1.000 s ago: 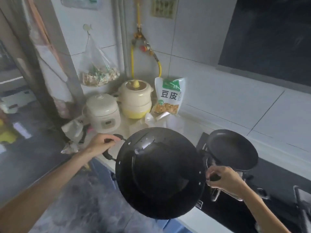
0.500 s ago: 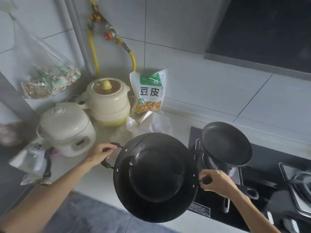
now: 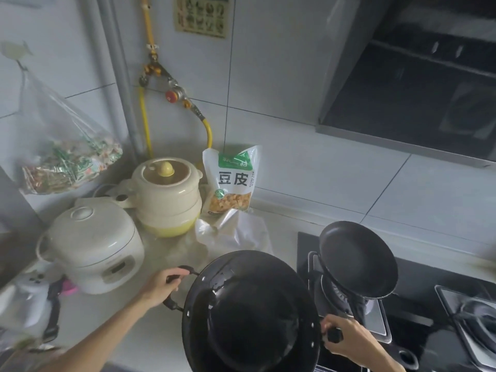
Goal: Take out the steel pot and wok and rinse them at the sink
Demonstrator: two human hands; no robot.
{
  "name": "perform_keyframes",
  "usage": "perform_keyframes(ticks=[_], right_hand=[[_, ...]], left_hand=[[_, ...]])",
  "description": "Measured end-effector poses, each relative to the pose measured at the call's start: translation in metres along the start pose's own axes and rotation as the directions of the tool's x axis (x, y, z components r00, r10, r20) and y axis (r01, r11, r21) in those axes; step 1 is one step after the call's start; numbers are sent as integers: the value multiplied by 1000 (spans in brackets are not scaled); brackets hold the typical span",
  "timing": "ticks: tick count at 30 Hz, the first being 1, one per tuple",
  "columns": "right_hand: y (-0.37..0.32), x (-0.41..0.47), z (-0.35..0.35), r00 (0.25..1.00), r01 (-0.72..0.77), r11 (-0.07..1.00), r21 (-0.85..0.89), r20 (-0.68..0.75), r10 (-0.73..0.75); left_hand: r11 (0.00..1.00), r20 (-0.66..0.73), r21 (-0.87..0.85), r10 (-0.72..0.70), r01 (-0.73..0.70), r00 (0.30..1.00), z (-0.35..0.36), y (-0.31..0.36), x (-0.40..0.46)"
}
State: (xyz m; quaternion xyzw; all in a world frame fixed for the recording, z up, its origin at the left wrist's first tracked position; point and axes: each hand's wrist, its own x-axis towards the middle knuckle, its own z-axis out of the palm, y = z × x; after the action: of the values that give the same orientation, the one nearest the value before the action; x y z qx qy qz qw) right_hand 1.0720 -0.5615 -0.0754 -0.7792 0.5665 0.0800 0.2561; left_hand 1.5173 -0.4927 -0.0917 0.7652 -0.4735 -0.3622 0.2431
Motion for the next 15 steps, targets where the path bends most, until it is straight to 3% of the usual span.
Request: perform_keyframes(ticks=[3,8,11,15], right_hand=[[-4,-6,-3,998,-52,997,-51,27,53],[-38,-44,-28,1000,-10,994,-108,-27,7],[-59,-73,-58,994,3,995,-98,-105,-14],[-90,-126,-115,935,33,997,-64,-351,-53]], left_hand=[[1000,58,17,-10,9,998,-3,-4,3],[968,135,249,8,-42,991,-26,37,-24],[922,105,356,123,-153,987,-59,81,-54],[873,-45,370,357,-317,933,-96,148,-104]])
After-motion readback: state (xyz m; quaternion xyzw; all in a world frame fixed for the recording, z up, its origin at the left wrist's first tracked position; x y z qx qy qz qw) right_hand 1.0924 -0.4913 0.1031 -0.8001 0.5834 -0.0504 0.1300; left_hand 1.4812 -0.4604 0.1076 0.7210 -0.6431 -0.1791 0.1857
